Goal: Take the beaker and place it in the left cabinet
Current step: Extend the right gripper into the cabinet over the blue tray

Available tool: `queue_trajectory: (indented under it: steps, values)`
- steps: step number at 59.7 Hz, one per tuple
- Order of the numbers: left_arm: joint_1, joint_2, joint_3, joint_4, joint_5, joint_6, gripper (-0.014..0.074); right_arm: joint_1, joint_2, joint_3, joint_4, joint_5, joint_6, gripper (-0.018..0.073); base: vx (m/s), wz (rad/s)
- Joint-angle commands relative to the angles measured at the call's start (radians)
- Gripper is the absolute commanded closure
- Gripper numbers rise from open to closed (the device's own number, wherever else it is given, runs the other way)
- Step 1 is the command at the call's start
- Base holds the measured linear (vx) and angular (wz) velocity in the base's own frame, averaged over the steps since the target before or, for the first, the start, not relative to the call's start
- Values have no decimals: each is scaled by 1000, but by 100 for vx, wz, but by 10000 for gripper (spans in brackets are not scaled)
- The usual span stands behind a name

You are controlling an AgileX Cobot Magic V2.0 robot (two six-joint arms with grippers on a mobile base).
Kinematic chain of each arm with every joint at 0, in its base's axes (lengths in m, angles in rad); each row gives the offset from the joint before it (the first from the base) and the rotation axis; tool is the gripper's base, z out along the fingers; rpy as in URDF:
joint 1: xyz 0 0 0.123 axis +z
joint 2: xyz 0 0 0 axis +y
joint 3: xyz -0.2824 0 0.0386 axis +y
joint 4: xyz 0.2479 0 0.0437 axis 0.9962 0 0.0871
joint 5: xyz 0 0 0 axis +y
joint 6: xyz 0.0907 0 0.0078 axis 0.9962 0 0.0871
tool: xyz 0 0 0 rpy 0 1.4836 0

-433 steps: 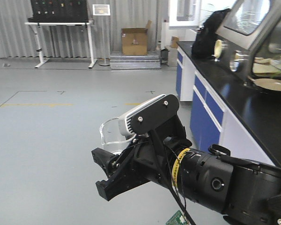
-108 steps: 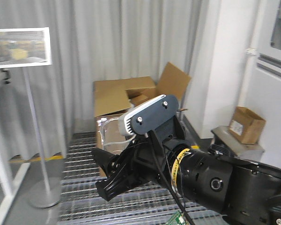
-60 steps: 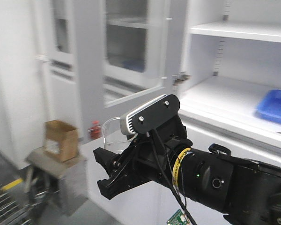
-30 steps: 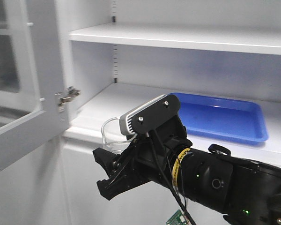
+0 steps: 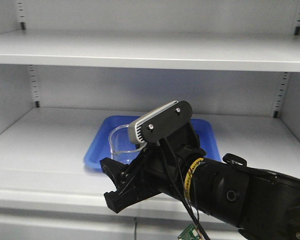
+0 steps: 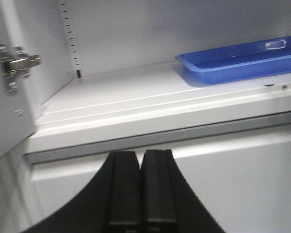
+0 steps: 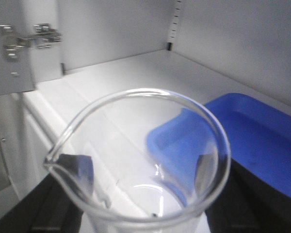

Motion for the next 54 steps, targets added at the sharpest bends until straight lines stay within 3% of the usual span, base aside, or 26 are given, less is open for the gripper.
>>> queue_trajectory:
  steps: [1, 54]
  values:
    - [-1, -19, 16, -3, -75, -3, 595, -4, -38, -38, -1, -48, 2, 561, 22, -35]
    - [-1, -19, 16, -3, -75, -3, 595, -4, -38, -38, -7, -84, -2, 561, 9, -10]
